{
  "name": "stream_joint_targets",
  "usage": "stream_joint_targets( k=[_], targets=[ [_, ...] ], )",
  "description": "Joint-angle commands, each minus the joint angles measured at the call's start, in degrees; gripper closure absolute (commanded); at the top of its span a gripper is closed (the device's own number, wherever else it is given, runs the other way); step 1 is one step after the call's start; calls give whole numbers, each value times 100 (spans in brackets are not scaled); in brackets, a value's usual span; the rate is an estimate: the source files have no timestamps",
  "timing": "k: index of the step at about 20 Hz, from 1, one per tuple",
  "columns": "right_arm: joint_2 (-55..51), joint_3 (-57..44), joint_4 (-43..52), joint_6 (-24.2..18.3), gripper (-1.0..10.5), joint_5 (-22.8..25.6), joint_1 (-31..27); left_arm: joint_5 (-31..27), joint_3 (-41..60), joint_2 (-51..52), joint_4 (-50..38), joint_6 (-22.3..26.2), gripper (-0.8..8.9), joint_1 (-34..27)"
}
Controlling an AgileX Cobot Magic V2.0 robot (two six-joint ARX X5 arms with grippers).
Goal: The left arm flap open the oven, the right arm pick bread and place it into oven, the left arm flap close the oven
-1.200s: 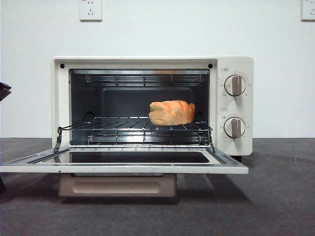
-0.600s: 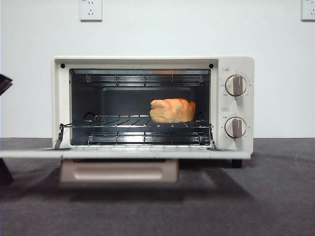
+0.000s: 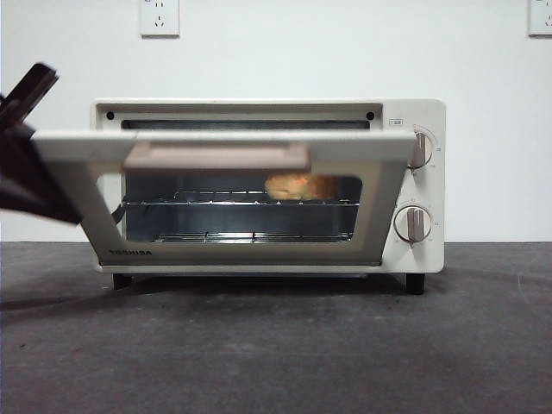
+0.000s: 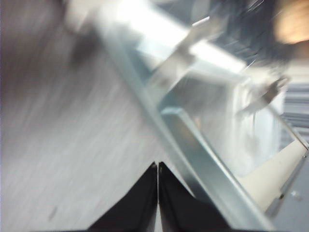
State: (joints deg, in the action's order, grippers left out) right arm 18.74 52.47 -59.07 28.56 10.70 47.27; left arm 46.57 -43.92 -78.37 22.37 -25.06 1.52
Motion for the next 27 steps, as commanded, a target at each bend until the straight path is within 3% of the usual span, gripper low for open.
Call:
stream_joint_targets(
  k=[1,6,10,18,27],
  targets=[
    [20,90,140,81,474,11,57,144,-247,-63,-529,-535,806,33],
    [20,90,284,81,474,26,57,85,-310,-63,-1945,-1781,806,31],
    [20,90,293,81,474,26,57,90,-339,-63,-2396,-2090,806,31],
    [20,90,291,74,474,7,57,365,-339,188,-2256,-1731,806,33],
    [20,90,289,-238,474,-81,57,229,-339,1770,-1198,-319,806,33]
  ],
)
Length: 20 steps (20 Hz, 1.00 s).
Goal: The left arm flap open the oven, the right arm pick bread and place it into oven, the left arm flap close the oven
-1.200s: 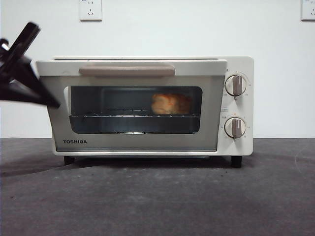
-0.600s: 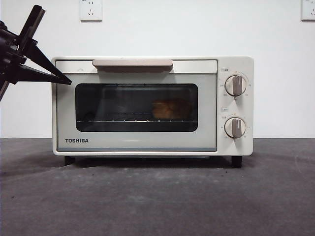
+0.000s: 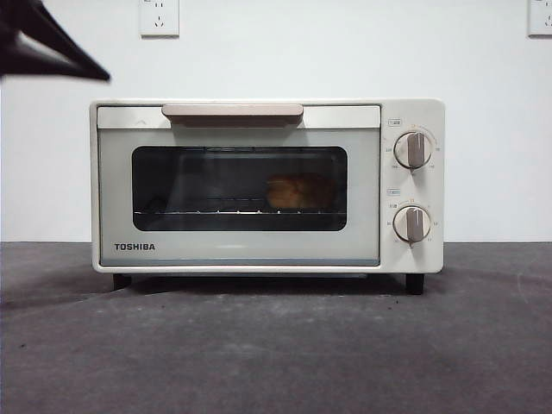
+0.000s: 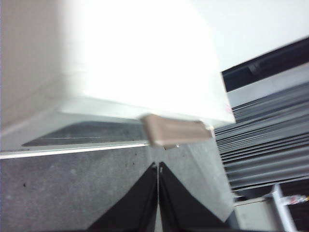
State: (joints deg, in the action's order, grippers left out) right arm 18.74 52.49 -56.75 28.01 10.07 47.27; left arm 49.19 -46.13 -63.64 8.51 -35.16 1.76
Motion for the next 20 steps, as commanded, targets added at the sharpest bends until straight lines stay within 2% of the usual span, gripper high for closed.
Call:
stream_joint_targets(
  k=[1,6,10,13,17,20],
  targets=[
    [20,87,57,-243,474,-17,57,-33,-118,529,330,837,806,9],
    [20,87,61,-586,474,-98,57,-76,-118,1639,1023,1290,806,57],
    [20,87,68,-933,474,-155,57,-492,-118,2551,1746,1823,806,105],
    [20,87,68,-1180,474,-380,57,-601,-118,3246,2232,2131,806,127],
    [22,87,111,-1443,474,-575,57,-667,-118,4019,2551,2549,806,127],
    [20,87,162,-1512,474,-619,57,-994,-118,4417,2787,2909,806,127]
  ],
)
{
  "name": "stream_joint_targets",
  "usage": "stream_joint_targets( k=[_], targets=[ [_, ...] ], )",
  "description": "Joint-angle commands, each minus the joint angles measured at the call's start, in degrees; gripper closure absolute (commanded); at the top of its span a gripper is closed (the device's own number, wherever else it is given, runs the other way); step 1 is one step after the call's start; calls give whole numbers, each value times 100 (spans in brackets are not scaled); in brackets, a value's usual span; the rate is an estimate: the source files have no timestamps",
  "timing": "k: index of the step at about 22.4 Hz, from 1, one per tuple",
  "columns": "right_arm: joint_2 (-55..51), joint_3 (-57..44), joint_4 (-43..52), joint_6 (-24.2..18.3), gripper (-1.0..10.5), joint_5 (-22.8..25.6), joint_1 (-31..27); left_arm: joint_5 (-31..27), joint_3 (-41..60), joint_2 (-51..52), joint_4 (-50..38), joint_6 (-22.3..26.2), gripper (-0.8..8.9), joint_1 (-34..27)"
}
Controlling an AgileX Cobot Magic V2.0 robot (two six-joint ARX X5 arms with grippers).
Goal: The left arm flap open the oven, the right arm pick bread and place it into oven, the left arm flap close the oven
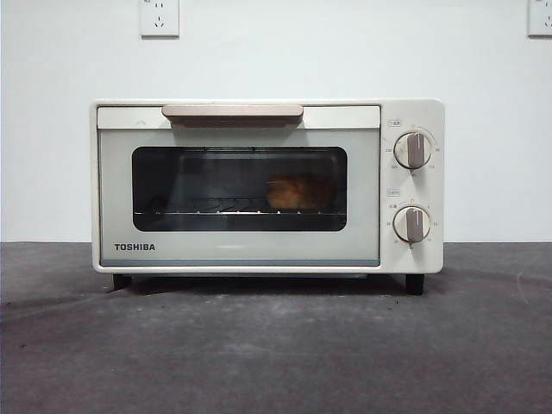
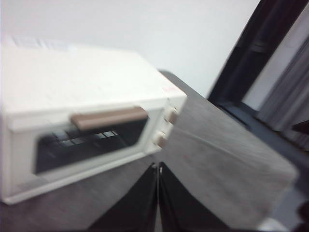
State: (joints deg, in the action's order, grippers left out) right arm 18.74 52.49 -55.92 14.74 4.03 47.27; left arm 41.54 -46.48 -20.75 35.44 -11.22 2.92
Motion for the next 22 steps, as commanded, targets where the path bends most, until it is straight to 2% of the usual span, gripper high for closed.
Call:
stream_joint_targets(
  k=[1,6,7,8,10,14,22],
  targets=[
    [20,87,81,-192,474,-13,57,-365,-83,216,179,584,806,11],
    [20,87,83,-192,475,-15,57,-599,-83,332,505,588,806,11],
    [20,87,83,-192,509,-15,57,-599,-81,321,557,588,806,11],
    [20,87,81,-190,621,-15,57,-605,-81,313,588,588,806,11],
    [20,87,79,-195,929,-11,57,-629,-81,289,579,584,806,11],
    [20,87,103,-192,928,70,57,-636,-81,291,568,227,806,11],
    [20,87,105,-195,928,61,57,-614,-87,293,570,219,806,11]
  ],
)
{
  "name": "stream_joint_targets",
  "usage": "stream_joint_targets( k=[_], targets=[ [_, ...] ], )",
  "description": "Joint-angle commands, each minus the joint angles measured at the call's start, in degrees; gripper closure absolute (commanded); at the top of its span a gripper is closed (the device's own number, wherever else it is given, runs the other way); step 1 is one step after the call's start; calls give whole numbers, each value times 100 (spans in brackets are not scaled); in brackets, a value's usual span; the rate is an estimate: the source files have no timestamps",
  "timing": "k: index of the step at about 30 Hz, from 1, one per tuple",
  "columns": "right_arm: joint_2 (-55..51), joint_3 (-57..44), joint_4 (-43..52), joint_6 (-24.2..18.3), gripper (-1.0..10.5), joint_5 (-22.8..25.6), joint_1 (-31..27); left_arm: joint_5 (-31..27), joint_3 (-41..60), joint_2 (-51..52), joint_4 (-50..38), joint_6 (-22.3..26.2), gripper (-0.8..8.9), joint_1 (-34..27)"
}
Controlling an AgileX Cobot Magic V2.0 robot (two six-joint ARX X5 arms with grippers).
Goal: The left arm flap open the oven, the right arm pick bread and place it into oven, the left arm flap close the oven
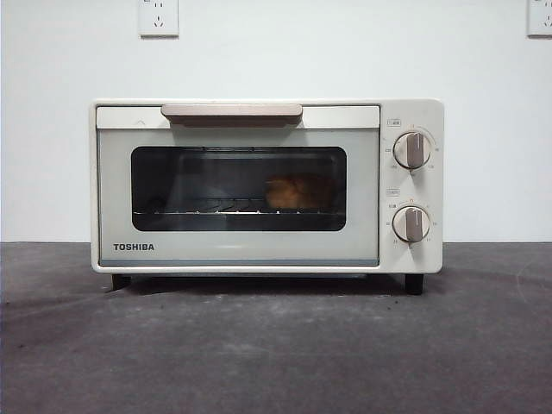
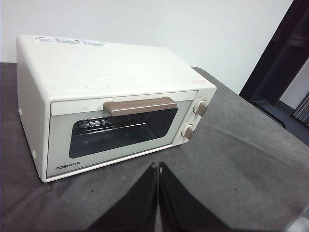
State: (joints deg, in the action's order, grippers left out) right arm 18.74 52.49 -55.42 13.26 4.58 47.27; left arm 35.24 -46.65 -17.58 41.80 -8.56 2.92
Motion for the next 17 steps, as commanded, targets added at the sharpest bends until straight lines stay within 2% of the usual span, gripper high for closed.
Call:
stream_joint_targets(
  k=[1,17],
  targets=[
    [20,87,55,-46,928,-4,57,31,-70,-33,-85,-46,806,11],
    [20,87,55,-46,928,-2,57,48,203,11,-321,-48,806,-7]
  ],
)
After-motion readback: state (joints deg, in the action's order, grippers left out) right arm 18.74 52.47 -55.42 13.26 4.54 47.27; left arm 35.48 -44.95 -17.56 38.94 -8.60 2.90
